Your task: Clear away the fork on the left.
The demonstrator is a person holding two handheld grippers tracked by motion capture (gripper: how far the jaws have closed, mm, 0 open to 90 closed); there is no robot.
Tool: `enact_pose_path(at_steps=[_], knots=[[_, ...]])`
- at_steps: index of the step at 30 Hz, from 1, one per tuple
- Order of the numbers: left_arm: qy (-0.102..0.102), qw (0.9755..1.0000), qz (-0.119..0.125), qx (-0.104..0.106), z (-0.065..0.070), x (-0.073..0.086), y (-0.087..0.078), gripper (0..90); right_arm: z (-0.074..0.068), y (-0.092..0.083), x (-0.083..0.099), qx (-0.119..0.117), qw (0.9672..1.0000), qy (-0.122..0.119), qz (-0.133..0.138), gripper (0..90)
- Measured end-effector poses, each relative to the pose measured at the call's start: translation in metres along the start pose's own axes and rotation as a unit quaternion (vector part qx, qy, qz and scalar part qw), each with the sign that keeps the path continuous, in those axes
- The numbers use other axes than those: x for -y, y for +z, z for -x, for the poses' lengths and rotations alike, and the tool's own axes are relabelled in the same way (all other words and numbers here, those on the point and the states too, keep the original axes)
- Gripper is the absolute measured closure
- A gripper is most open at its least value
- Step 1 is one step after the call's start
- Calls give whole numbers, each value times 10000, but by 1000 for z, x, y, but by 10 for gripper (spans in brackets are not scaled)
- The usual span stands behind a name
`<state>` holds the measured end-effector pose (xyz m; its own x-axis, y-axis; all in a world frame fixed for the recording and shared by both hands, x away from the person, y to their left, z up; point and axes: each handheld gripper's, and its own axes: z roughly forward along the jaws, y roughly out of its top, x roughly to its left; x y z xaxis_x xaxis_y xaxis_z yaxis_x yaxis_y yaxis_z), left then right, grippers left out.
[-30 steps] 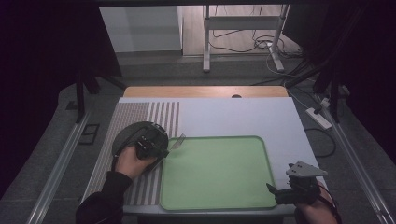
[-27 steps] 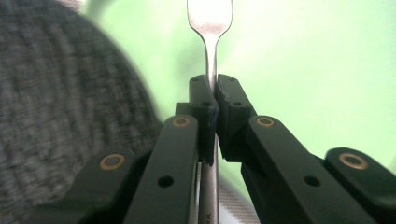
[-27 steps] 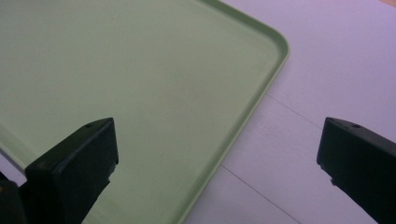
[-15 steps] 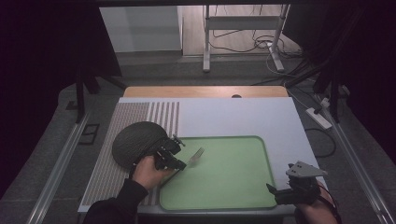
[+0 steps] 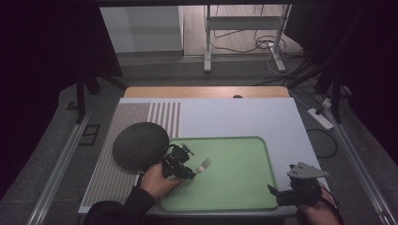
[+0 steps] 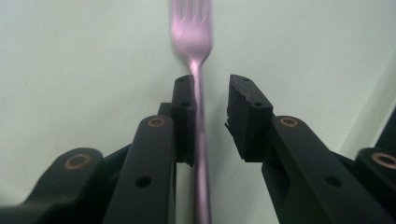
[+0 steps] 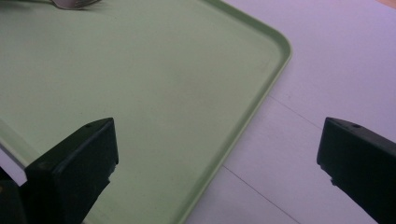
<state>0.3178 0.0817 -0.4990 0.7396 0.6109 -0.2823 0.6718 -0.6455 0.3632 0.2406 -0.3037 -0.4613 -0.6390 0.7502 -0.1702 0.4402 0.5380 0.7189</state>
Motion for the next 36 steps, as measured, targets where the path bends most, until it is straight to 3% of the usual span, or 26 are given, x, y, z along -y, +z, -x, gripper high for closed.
enact_pose_path(at_steps=[1, 2, 3, 4, 9, 11, 14, 20, 36], knots=[[90, 9999, 70, -3, 3, -1, -1, 722, 0, 0, 0, 0, 10000, 0, 0, 0], [308, 9994, 175, -27, 8, -4, 0, 801, -1, 0, 0, -1, 10000, 1, 0, 0], [388, 9991, 167, -41, 11, -6, 1, 846, -1, 1, 0, 4, 10000, 3, 8, 0], [437, 9989, 137, -40, 12, -8, 3, 887, -1, 1, 0, 3, 10000, -1, 7, 0], [497, 9986, -124, -104, 10, -11, 15, 892, -1, 0, 0, 1, 10000, -8, -4, 0], [389, 9992, -98, -45, 5, -9, 16, 892, -1, 0, 0, 1, 10000, -8, -3, 0], [227, 9995, -51, -191, -5, -6, 11, 892, -1, 0, 0, -1, 10000, -5, -5, 0], [-64, 9996, -8, -280, -23, 3, 3, 891, -1, 0, 0, -4, 10000, -3, -4, 0], [-507, 9979, 80, -386, -51, 19, -12, 847, -1, 0, 0, -7, 10000, -15, 2, 0]])
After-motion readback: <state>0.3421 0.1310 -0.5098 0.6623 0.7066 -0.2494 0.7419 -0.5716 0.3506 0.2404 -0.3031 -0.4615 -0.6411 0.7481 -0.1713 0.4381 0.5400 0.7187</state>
